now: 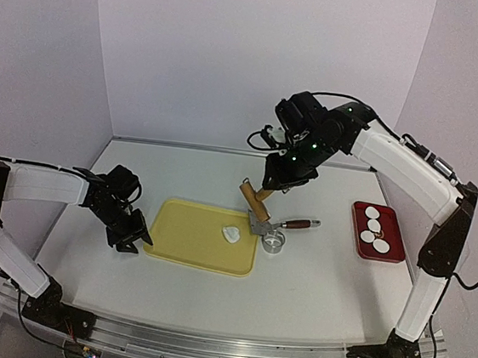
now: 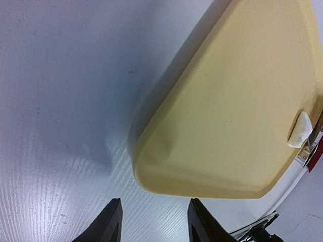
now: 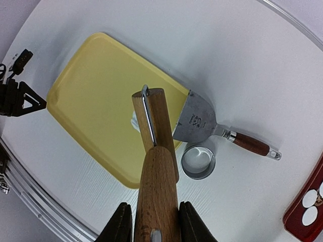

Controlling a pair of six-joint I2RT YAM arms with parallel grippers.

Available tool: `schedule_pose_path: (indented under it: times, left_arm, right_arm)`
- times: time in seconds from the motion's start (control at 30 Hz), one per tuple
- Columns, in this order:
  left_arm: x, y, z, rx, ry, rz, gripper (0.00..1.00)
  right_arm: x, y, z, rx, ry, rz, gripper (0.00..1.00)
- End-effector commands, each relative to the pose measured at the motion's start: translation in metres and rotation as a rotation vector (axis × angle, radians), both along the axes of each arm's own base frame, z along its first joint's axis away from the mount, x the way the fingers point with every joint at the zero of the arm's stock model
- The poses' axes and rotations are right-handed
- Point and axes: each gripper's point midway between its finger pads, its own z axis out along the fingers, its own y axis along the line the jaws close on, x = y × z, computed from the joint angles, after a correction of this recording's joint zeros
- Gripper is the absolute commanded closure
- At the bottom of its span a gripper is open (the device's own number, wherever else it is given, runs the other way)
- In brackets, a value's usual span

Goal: Roll out the dumpling wrappers from the dough

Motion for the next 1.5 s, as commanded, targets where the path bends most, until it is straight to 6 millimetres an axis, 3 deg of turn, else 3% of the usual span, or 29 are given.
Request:
schedule_pose_path:
  times: [0.0, 0.23, 0.37, 0.57, 0.7, 0.77, 0.97, 1.23, 1.37, 1.47]
  left_arm:
    - [0.005, -0.012, -0.008, -0.009, 0.023, 0.032, 0.61]
    - [0.007, -0.006, -0.022, 0.022, 0.035, 0.093, 0.68]
    - [0.010, -0.003, -0.029, 0.053, 0.046, 0.105, 0.79]
    - [0.010, 0.009, -0.044, 0.122, 0.068, 0.108, 0.83]
    - [0.018, 0.022, -0.050, 0.178, 0.074, 0.109, 0.94]
    - [0.024, 0.031, -0.050, 0.231, 0.074, 0.090, 1.00]
    - [0.047, 0.048, -0.043, 0.398, 0.029, -0.105, 1.00]
    - [0.096, 0.025, -0.039, 0.426, -0.102, -0.464, 1.00]
    - [0.118, 0.002, -0.038, 0.403, -0.159, -0.651, 1.00]
    - [0.124, -0.020, -0.045, 0.370, -0.168, -0.761, 1.00]
  right_arm:
    - [-0.005, 0.002, 0.030, 0.072, -0.062, 0.026, 1.00]
    - [-0.008, 0.003, 0.033, 0.087, -0.059, 0.039, 1.00]
    - [-0.008, 0.002, 0.034, 0.090, -0.064, 0.039, 1.00]
    - [-0.008, 0.000, 0.035, 0.085, -0.073, 0.037, 1.00]
    - [-0.009, -0.003, 0.037, 0.079, -0.083, 0.037, 1.00]
    - [-0.011, -0.006, 0.037, 0.074, -0.087, 0.042, 1.00]
    - [-0.019, -0.013, 0.025, 0.045, -0.065, 0.059, 1.00]
    - [-0.038, 0.000, -0.002, 0.065, 0.074, 0.130, 1.00]
    - [-0.047, 0.004, -0.020, 0.032, 0.148, 0.164, 1.00]
    - [-0.054, 0.008, -0.026, -0.001, 0.162, 0.198, 1.00]
